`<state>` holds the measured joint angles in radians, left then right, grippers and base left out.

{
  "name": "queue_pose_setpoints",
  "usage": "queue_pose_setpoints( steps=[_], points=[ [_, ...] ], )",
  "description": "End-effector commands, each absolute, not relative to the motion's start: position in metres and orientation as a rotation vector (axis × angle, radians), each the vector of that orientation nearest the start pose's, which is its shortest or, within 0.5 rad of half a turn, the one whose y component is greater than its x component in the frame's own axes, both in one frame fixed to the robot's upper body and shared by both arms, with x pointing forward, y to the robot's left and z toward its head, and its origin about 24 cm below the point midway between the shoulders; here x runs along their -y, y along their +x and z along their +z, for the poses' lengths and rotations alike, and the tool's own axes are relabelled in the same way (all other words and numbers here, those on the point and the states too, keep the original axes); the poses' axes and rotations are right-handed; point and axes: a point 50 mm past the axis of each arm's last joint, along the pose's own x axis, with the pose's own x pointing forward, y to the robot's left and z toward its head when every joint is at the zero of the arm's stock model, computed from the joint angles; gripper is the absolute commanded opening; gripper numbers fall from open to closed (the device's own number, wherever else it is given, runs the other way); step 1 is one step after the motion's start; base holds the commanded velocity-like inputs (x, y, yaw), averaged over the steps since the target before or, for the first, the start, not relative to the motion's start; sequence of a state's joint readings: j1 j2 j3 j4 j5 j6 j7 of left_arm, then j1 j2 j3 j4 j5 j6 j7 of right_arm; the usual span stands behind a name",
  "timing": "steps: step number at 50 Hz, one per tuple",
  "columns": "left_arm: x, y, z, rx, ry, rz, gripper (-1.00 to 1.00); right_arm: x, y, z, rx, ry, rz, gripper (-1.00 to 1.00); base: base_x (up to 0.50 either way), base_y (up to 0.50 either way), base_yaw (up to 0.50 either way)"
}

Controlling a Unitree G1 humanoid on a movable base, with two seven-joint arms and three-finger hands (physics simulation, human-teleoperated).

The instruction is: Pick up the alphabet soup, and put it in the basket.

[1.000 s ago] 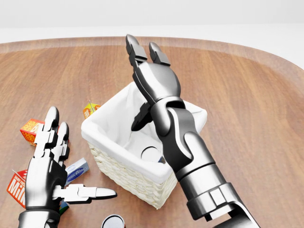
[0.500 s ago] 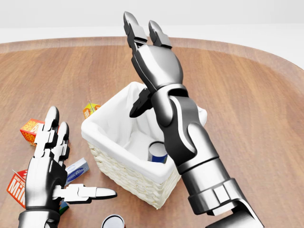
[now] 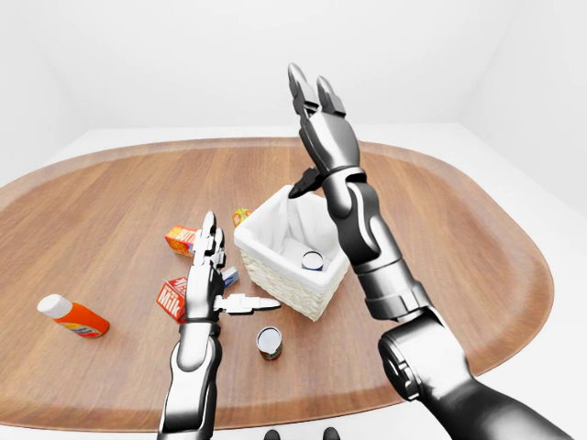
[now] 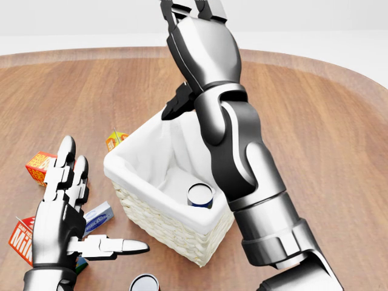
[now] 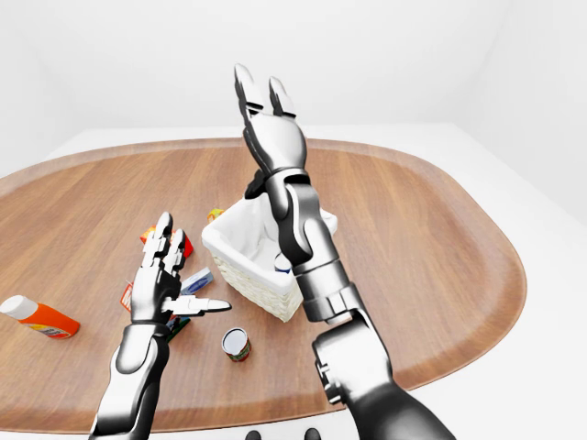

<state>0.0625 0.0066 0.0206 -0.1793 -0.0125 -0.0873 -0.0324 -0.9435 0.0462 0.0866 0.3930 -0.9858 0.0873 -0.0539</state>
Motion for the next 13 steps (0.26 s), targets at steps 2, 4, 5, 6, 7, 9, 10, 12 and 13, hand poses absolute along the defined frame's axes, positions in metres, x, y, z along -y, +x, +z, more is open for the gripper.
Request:
queue_pose_setpoints(
  steps=[2,4,5,6,7,9,10,12,13],
  points=[
    [-0.157,0.24,0.077,0.205,0.003,0.004,1.0,0.039,0.356,0.265,0.696,-0.981,-0.074,1.0,0.0,0.0,0.0],
    [-0.157,0.239,0.077,0.206,0.004,0.003,1.0,0.04,0.353,0.27,0.717,-0.969,-0.09,1.0,0.0,0.0,0.0],
    [-0.157,0.239,0.077,0.206,0.004,0.003,1.0,0.04,0.353,0.27,0.717,-0.969,-0.09,1.0,0.0,0.0,0.0],
    [-0.157,0.24,0.076,0.202,0.003,0.003,1.0,0.039,0.351,0.274,0.732,-0.945,-0.093,1.0,0.0,0.0,0.0],
    [-0.157,0.24,0.076,0.202,0.003,0.003,1.0,0.039,0.351,0.274,0.733,-0.943,-0.093,1.0,0.0,0.0,0.0],
    [-0.157,0.24,0.076,0.201,0.004,0.003,1.0,0.034,0.345,0.285,0.776,-0.935,-0.087,1.0,0.0,0.0,0.0],
    [-0.157,0.239,0.076,0.202,0.004,0.003,1.0,0.032,0.343,0.288,0.787,-0.937,-0.08,1.0,0.0,0.0,0.0],
    [-0.157,0.239,0.076,0.202,0.004,0.003,1.0,0.03,0.338,0.295,0.817,-0.927,-0.081,1.0,0.0,0.0,0.0],
    [-0.157,0.239,0.076,0.202,0.003,0.004,1.0,0.027,0.335,0.299,0.832,-0.932,-0.074,1.0,0.0,0.0,0.0]
  ],
)
